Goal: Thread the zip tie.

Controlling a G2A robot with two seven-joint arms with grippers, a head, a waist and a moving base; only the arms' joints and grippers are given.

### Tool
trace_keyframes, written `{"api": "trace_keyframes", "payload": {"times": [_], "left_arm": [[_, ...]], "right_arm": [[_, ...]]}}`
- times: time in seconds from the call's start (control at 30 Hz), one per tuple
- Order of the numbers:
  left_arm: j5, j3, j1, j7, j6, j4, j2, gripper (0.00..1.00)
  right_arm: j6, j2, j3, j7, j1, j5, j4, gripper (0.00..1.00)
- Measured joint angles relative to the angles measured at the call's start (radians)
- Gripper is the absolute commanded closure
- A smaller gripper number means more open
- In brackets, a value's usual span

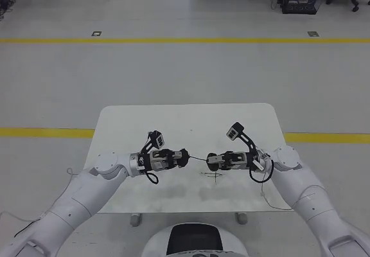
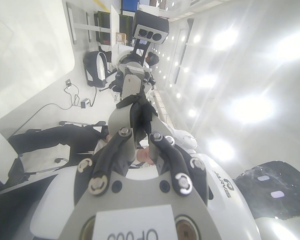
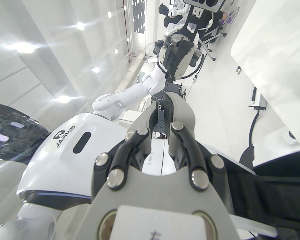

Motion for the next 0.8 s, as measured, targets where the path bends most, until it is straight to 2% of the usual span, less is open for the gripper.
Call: {"api": "trace_keyframes", "payload": {"times": [0.43, 0.6, 0.8], "left_arm": [[0.013, -0.009, 0.005, -0.004, 0.006, -0.001, -0.006, 1.0], [0.015, -0.013, 0.008, -0.005, 0.009, -0.001, -0.008, 1.0], [0.021, -0.017, 0.01, -0.005, 0.011, 0.0, -0.011, 1.0]], "right_arm": [[0.0, -0.004, 0.009, 0.0, -0.002, 0.0, 0.008, 0.89], [0.0, -0.006, 0.01, 0.0, -0.002, -0.003, 0.01, 1.0], [0.0, -0.007, 0.013, 0.0, -0.002, -0.007, 0.014, 1.0]]}}
